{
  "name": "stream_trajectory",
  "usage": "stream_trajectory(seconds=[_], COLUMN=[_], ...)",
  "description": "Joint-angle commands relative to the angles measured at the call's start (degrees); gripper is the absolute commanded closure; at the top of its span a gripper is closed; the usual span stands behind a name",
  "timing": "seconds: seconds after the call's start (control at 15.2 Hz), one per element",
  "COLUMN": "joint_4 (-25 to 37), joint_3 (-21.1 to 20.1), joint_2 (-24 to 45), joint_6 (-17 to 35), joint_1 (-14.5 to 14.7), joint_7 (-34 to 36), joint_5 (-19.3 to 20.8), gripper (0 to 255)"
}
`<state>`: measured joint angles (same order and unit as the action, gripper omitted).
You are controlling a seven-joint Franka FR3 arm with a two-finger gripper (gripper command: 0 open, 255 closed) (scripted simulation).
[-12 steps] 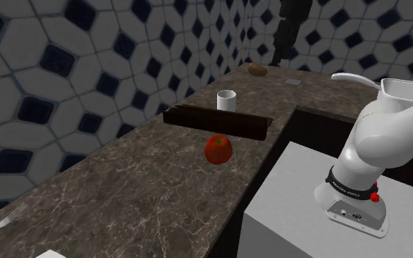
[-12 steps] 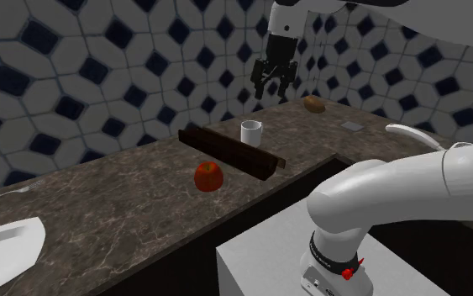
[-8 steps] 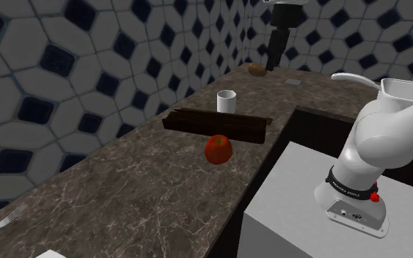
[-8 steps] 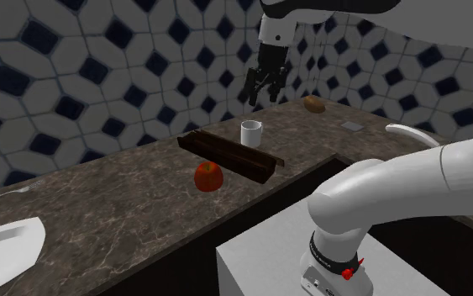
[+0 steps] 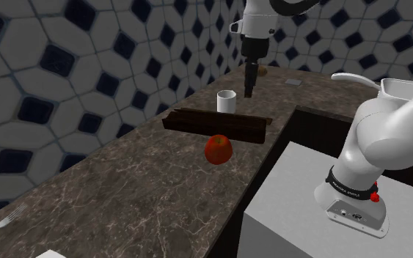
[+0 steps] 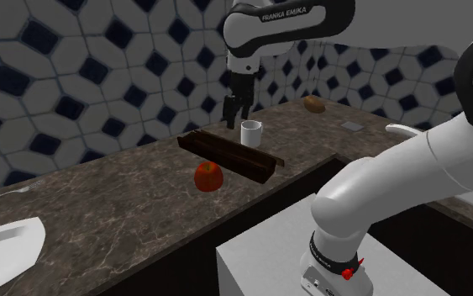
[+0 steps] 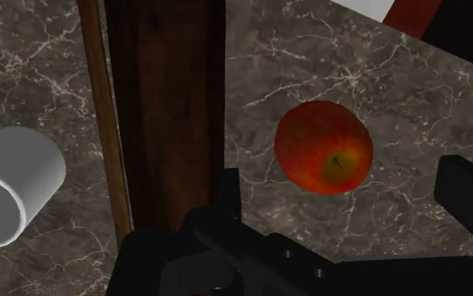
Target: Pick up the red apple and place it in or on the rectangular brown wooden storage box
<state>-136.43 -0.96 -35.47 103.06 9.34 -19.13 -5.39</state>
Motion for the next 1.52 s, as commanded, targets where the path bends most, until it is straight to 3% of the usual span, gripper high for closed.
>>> stream_trajectory(seconds=[0.0, 0.59, 1.12, 1.45], joint_4=[-0.6, -2.7, -6.2, -6.2], joint_3=[-0.5, -4.7, -5.1, -5.1], joint_2=[2.9, 15.5, 18.6, 18.6], joint_6=[3.4, 17.8, 24.4, 24.4], joint_1=[1.5, 7.9, 8.0, 8.0], joint_7=[-3.3, -14.4, -14.4, -14.4], joint_5=[0.4, 2.3, 2.3, 2.3], gripper=[0, 0, 0, 0])
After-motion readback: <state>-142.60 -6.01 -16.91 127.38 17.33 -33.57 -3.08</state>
